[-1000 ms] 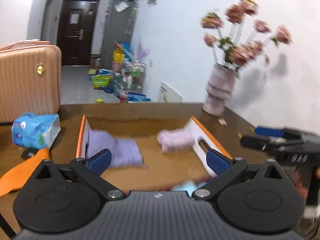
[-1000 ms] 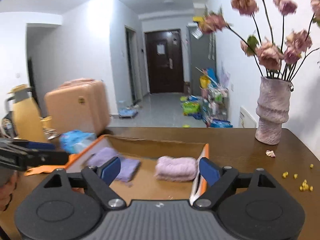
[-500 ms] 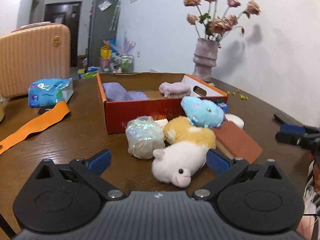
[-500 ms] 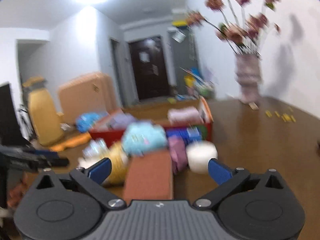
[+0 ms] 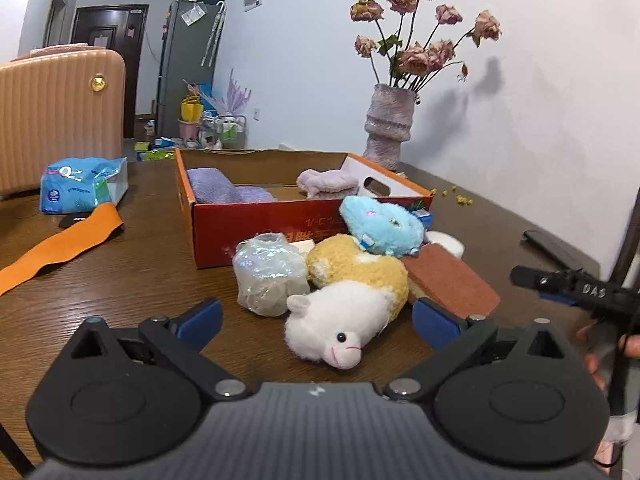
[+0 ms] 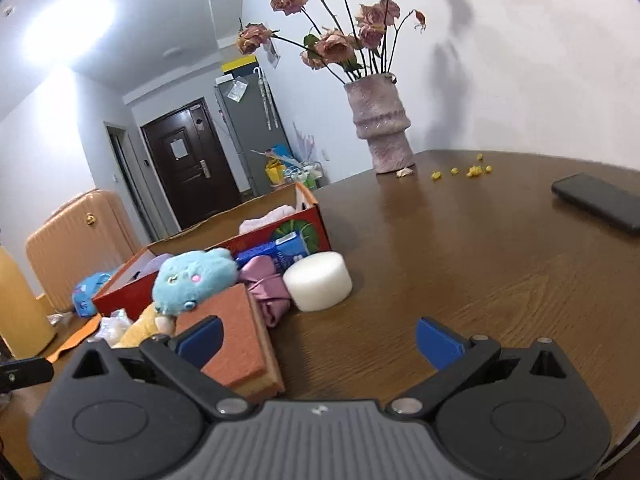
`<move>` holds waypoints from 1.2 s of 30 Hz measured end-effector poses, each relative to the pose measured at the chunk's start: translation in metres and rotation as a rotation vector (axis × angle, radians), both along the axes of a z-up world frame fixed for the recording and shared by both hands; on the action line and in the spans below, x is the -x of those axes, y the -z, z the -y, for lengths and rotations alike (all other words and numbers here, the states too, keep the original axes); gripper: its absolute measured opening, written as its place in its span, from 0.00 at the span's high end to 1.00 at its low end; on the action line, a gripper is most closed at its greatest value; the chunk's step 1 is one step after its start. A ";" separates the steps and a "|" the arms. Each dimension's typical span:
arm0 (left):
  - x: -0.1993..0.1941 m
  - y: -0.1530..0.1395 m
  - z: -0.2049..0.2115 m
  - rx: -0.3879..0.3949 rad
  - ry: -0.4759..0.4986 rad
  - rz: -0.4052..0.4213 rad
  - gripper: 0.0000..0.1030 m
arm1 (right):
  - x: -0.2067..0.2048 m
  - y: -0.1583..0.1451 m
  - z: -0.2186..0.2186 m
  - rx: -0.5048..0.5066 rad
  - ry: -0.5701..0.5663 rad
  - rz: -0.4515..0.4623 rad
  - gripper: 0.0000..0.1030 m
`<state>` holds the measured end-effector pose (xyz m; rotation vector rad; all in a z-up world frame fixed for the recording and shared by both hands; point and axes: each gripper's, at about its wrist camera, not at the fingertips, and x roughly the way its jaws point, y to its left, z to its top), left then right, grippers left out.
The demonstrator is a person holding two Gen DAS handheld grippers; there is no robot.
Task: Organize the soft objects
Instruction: 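Bring the left gripper to the clear bag while the right approaches the white puck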
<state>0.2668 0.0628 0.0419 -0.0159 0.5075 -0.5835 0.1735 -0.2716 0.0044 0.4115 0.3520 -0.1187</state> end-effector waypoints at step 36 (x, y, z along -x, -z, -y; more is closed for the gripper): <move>-0.007 0.017 0.011 -0.063 -0.008 -0.056 0.00 | -0.017 -0.002 -0.016 0.056 -0.207 0.017 0.01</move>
